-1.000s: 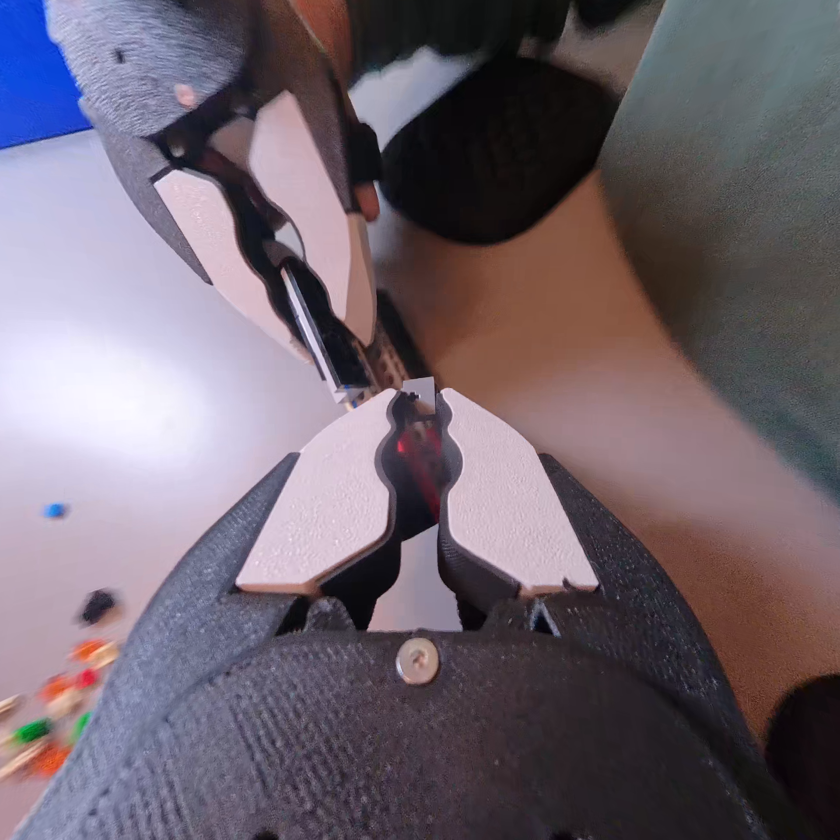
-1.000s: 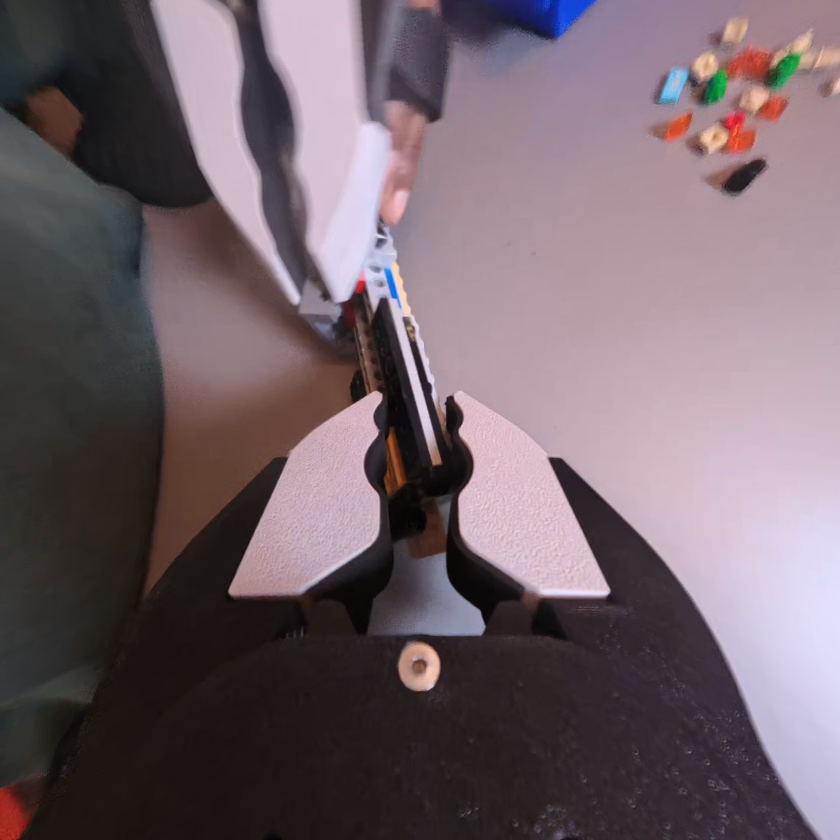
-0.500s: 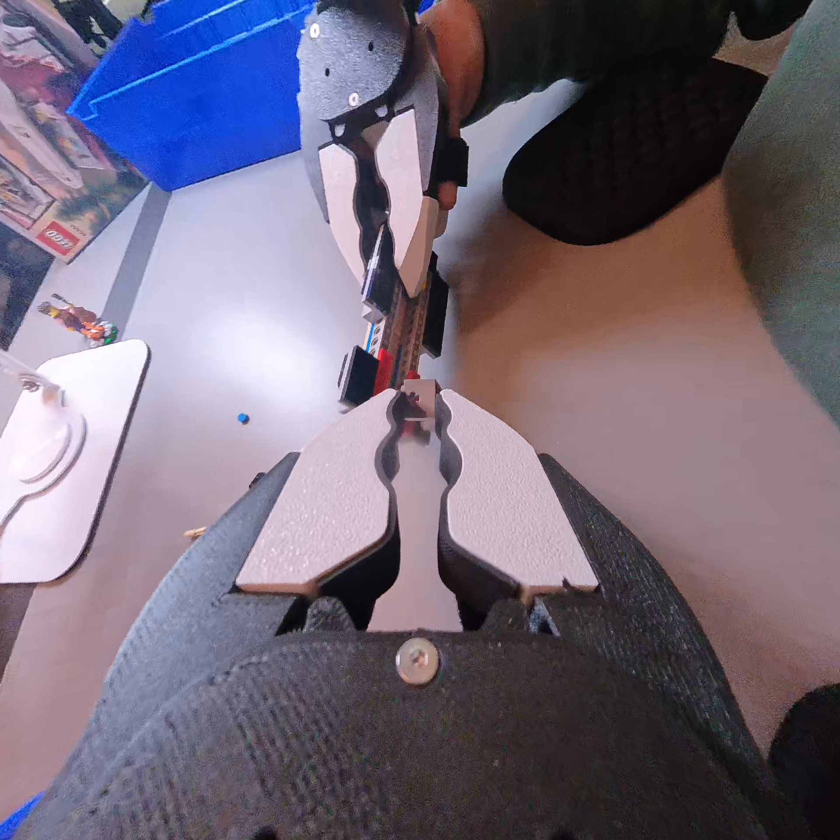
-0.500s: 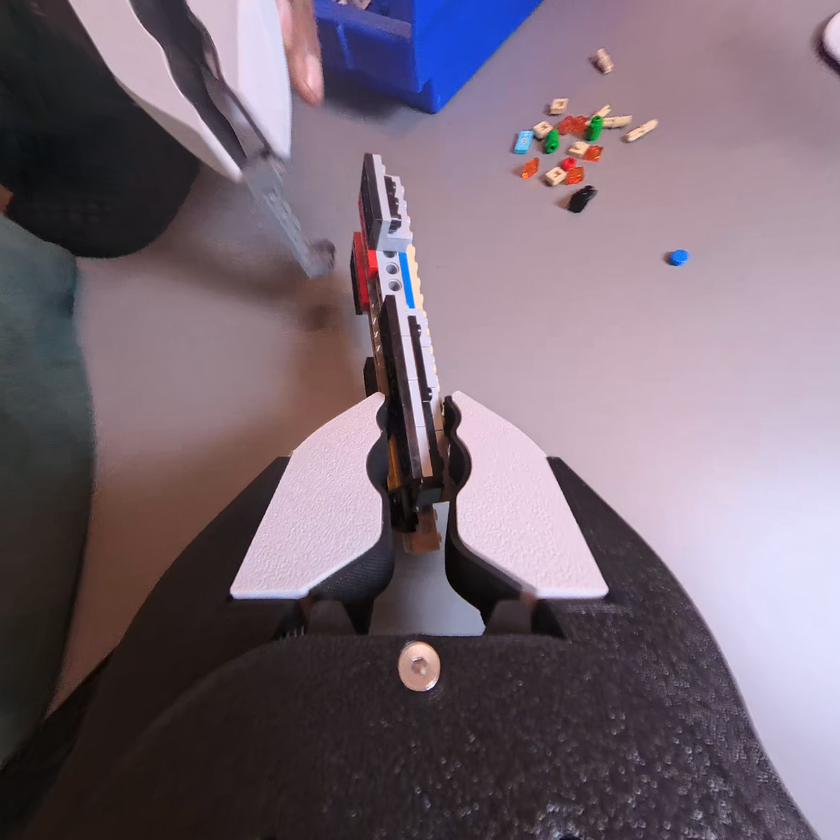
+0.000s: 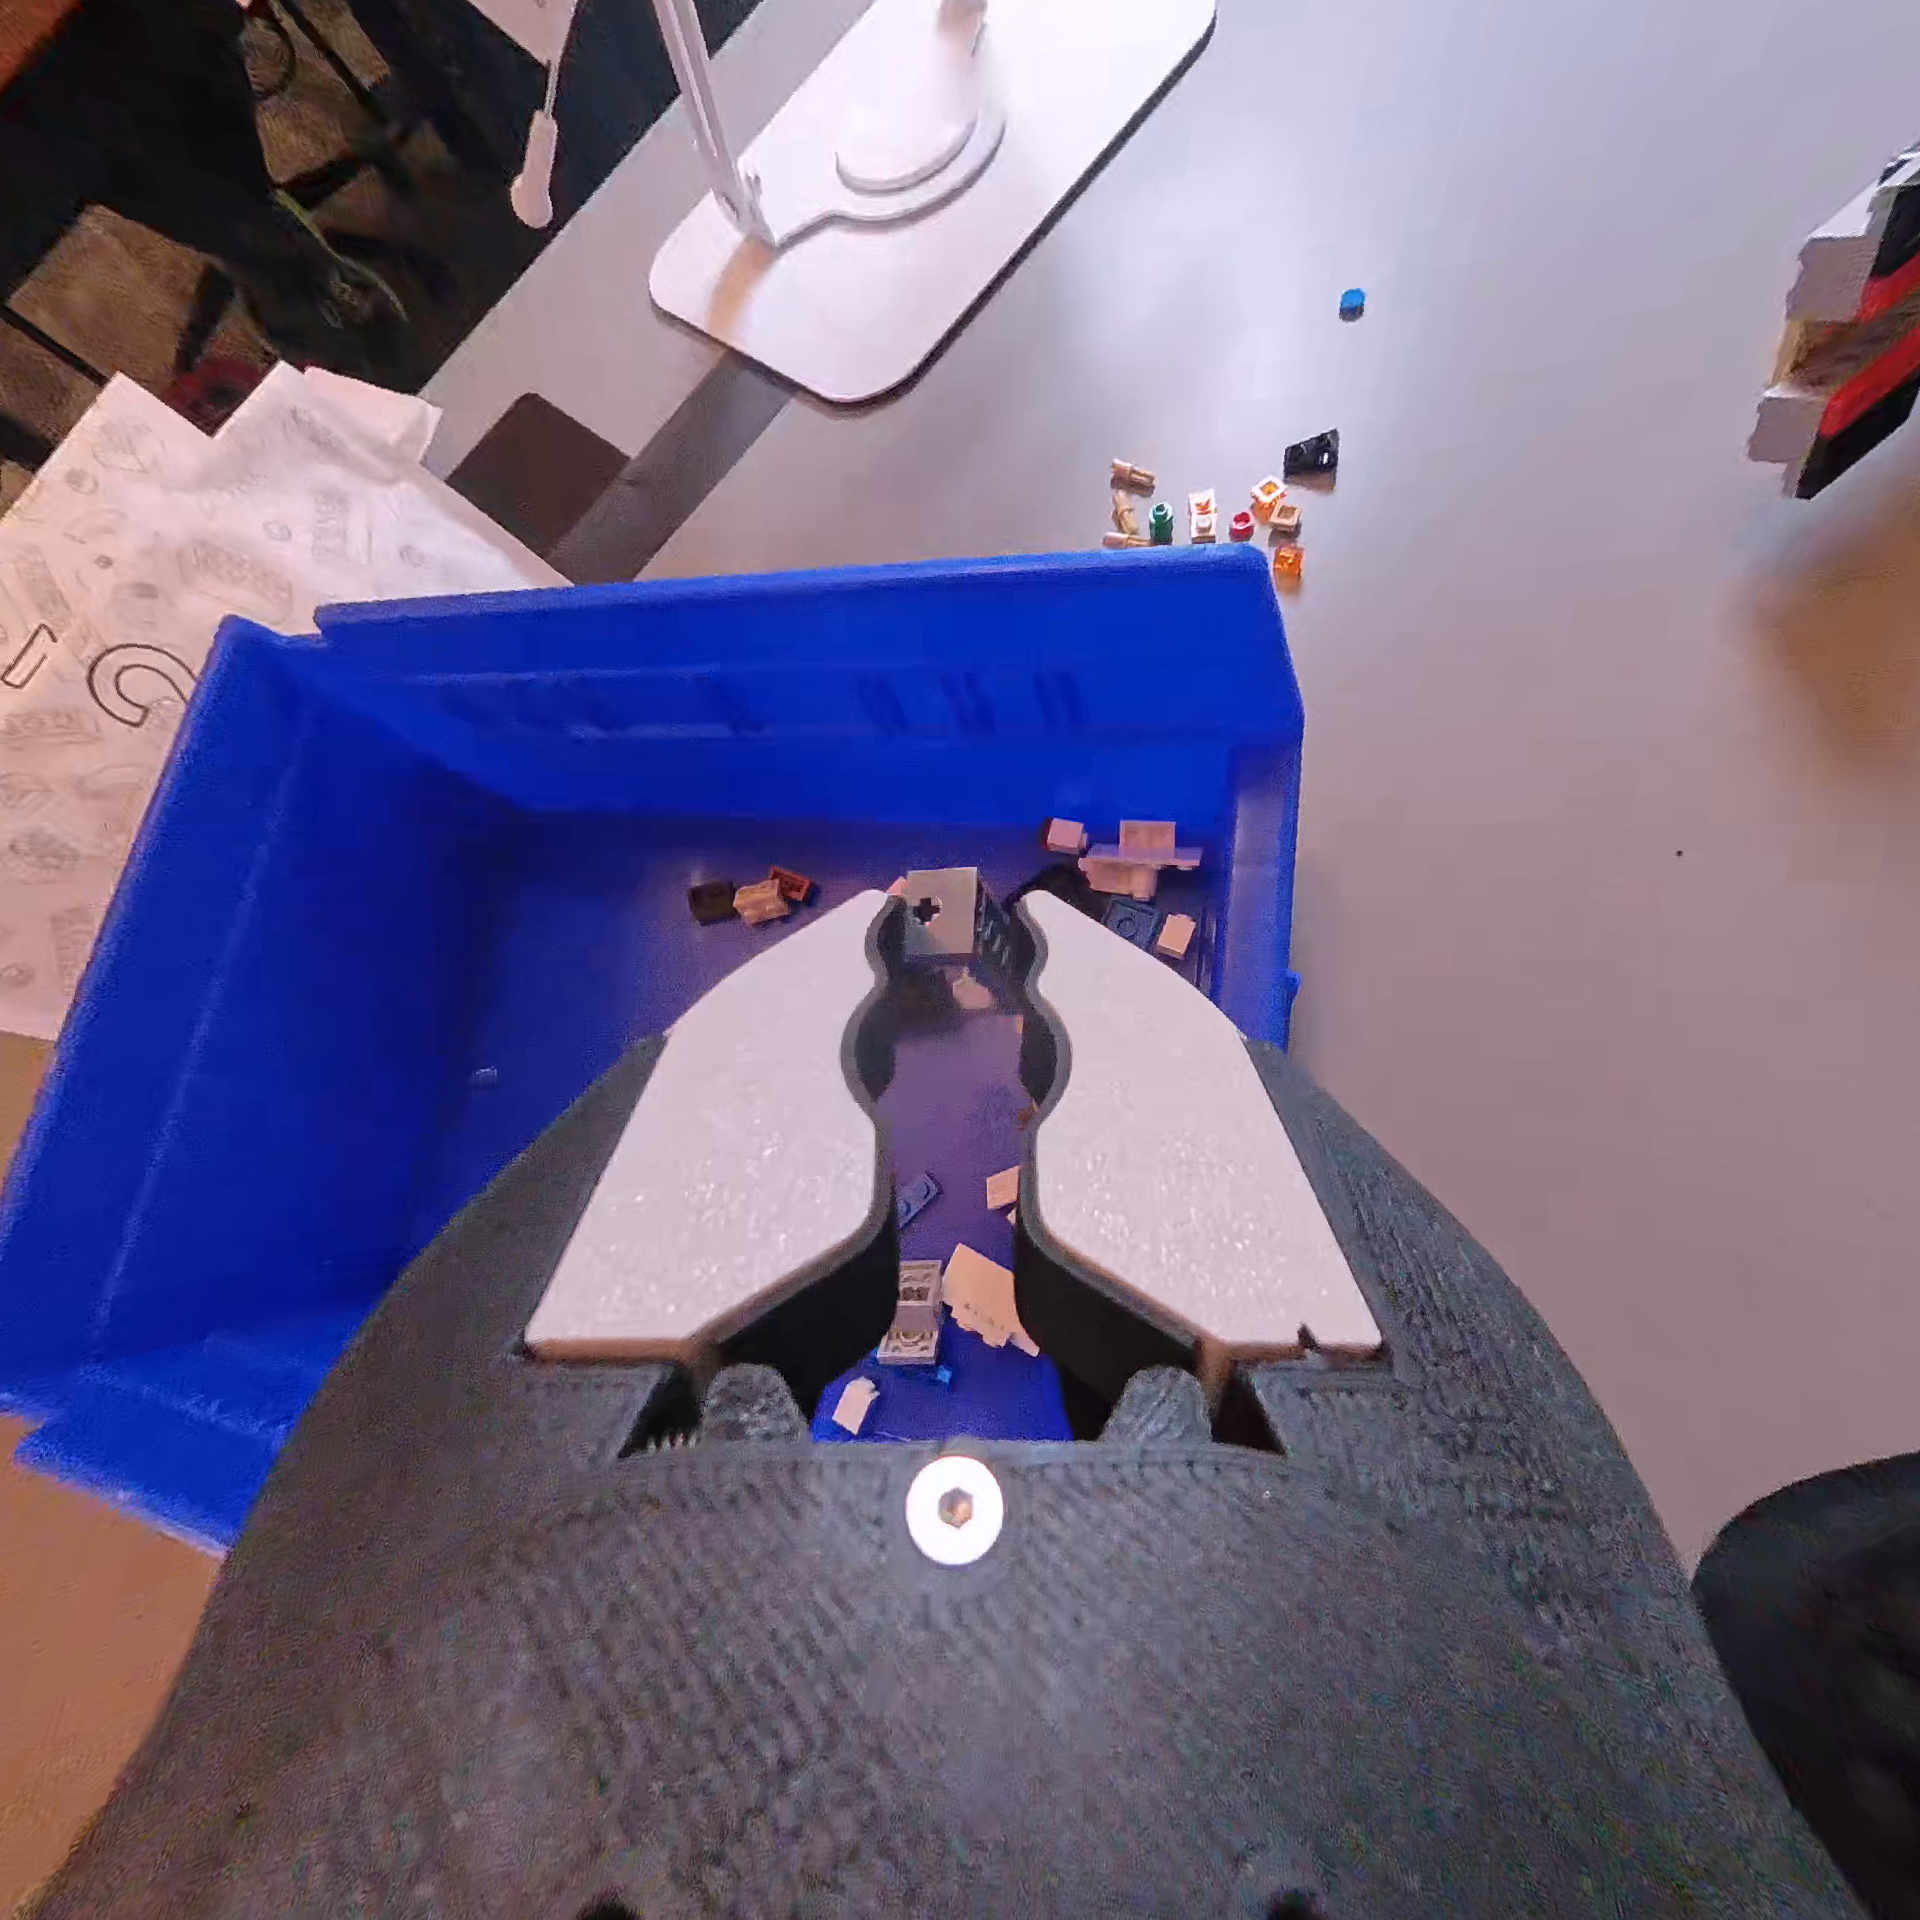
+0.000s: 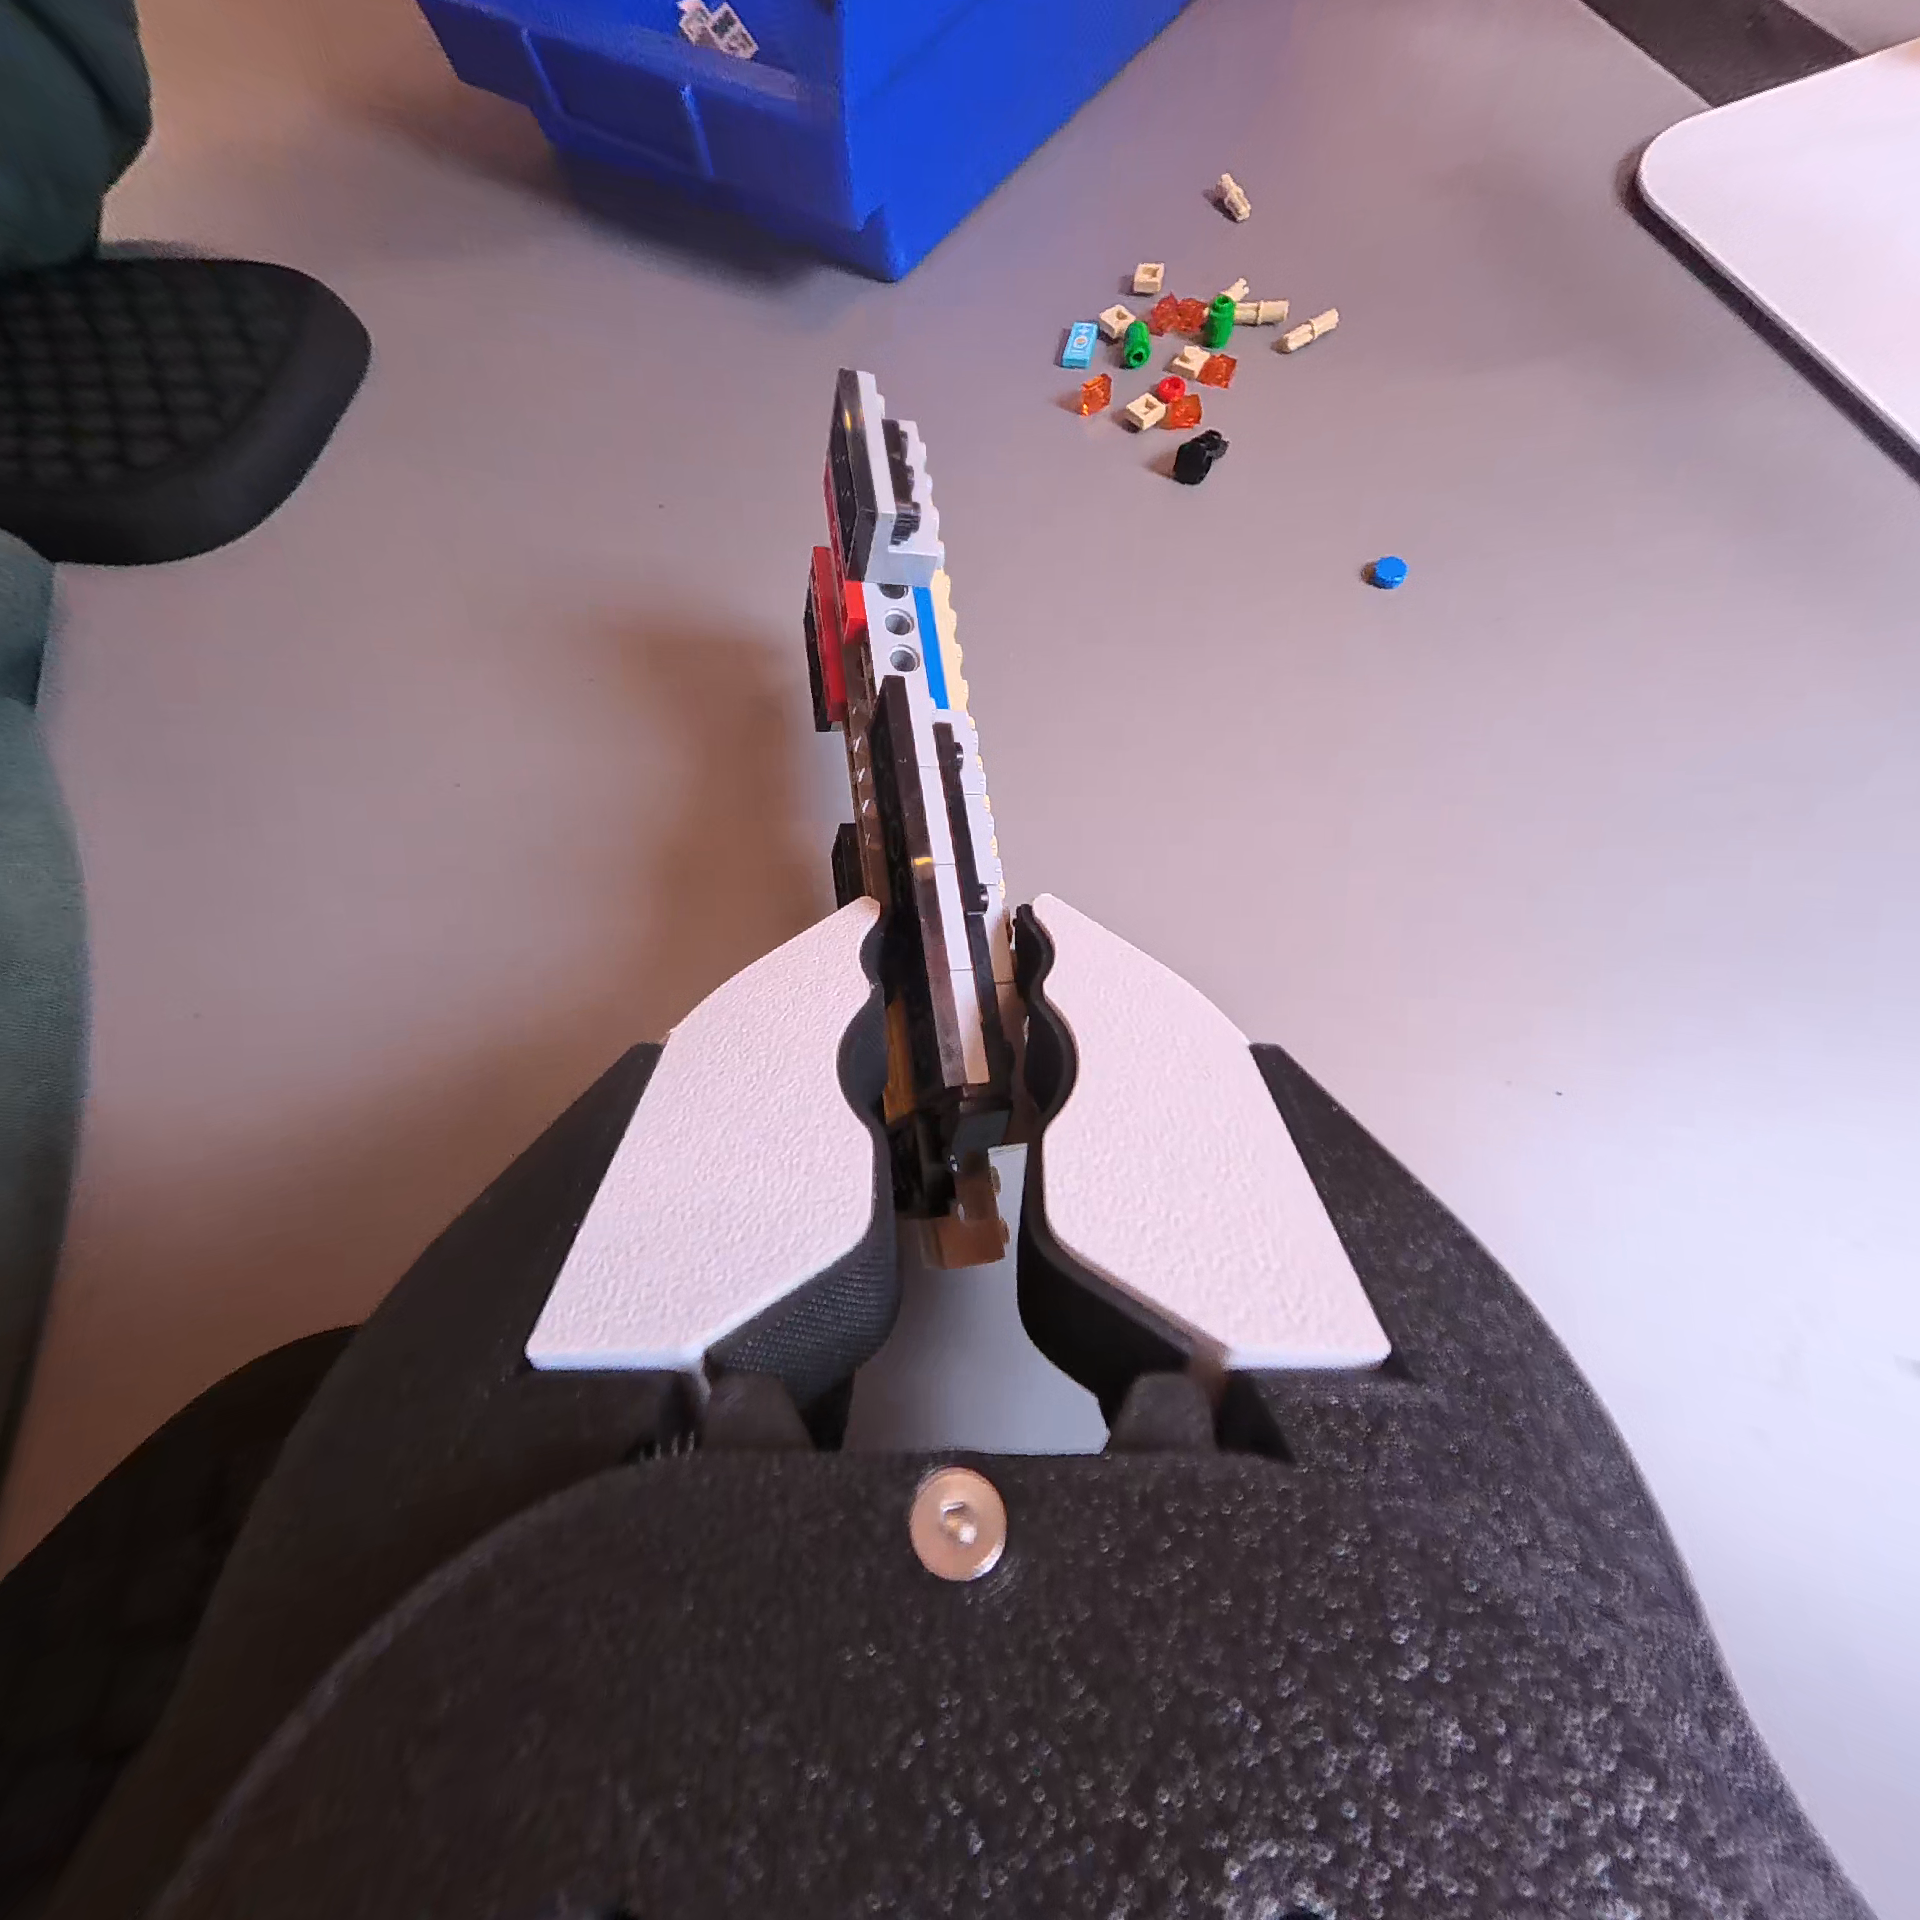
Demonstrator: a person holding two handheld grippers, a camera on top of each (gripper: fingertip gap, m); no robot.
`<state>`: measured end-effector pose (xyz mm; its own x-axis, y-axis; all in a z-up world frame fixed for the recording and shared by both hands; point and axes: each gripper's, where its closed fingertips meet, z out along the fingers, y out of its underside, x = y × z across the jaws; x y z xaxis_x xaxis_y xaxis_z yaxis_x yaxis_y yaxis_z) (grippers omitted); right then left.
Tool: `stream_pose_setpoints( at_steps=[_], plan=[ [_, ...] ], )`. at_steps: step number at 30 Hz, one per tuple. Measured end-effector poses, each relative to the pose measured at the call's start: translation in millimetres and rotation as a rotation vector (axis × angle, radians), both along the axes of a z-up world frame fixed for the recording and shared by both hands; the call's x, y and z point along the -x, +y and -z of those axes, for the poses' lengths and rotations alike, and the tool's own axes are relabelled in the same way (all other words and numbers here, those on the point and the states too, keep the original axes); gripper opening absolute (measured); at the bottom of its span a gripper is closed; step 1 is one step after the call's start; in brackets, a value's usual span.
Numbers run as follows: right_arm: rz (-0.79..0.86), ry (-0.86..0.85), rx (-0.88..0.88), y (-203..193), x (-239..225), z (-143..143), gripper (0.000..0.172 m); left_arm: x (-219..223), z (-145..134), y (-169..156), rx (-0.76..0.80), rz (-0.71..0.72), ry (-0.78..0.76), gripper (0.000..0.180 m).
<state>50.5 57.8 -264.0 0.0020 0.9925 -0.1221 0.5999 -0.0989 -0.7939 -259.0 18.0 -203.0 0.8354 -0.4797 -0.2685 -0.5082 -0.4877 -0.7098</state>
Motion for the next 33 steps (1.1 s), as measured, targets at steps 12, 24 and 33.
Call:
stream_pose_setpoints(
  at_steps=[12,24,33],
  plan=[
    [-0.044,0.09,-0.155,-5,8,-12,0.021,-117,-18,-1,-0.109,0.348,-0.047,0.036],
    [-0.166,0.174,-0.738,-27,19,-12,0.021,-229,48,-3,-0.166,0.704,0.055,0.016],
    [-0.18,0.148,-0.789,-34,22,-5,0.02,-227,48,-13,-0.114,0.743,-0.098,0.017]
  ],
)
